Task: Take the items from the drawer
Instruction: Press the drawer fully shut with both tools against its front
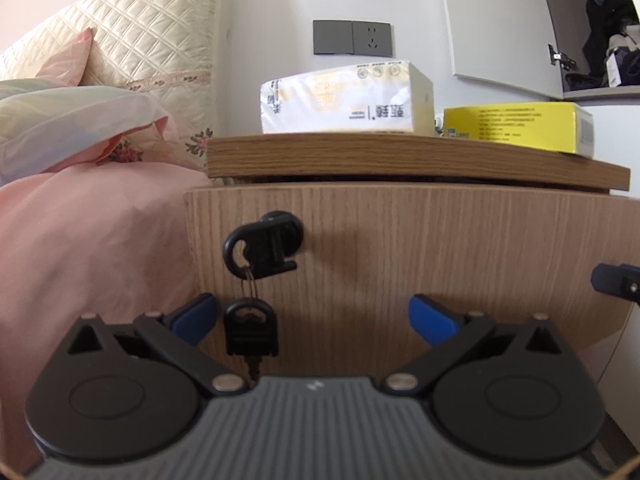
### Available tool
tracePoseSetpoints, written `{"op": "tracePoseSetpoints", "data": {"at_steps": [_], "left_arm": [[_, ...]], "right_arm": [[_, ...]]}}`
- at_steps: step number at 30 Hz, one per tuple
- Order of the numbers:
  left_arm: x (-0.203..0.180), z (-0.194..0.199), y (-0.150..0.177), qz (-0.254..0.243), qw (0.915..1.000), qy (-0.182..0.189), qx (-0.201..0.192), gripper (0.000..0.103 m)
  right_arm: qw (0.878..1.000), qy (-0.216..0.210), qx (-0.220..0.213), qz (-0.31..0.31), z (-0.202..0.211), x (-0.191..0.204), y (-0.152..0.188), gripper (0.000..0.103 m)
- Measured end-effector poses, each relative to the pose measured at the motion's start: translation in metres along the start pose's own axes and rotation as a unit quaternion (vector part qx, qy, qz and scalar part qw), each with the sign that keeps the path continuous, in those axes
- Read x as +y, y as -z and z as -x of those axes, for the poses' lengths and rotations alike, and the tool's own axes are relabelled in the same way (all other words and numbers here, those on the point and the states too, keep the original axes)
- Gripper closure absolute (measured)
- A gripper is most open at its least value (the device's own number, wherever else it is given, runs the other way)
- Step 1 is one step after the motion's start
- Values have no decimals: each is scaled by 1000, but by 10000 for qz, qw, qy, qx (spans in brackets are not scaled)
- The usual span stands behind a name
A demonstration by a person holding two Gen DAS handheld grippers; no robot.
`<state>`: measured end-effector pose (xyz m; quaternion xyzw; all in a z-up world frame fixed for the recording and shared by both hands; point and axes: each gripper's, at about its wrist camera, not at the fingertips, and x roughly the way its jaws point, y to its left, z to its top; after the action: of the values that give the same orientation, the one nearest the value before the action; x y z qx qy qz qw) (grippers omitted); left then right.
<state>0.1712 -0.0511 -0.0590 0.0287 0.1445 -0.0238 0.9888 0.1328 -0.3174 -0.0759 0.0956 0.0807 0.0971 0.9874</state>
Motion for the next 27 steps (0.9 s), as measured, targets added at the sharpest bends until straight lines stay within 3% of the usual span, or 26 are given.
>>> {"op": "tracePoseSetpoints", "data": {"at_steps": [17, 27], "left_arm": [[8, -36, -13, 220, 9995, 95, 212, 0], [8, -45, -13, -240, 9990, 119, 361, 1]], "right_arm": [[9999, 134, 46, -89, -34, -8, -5, 36], [9997, 176, 114, -149, -43, -9, -9, 36]]}}
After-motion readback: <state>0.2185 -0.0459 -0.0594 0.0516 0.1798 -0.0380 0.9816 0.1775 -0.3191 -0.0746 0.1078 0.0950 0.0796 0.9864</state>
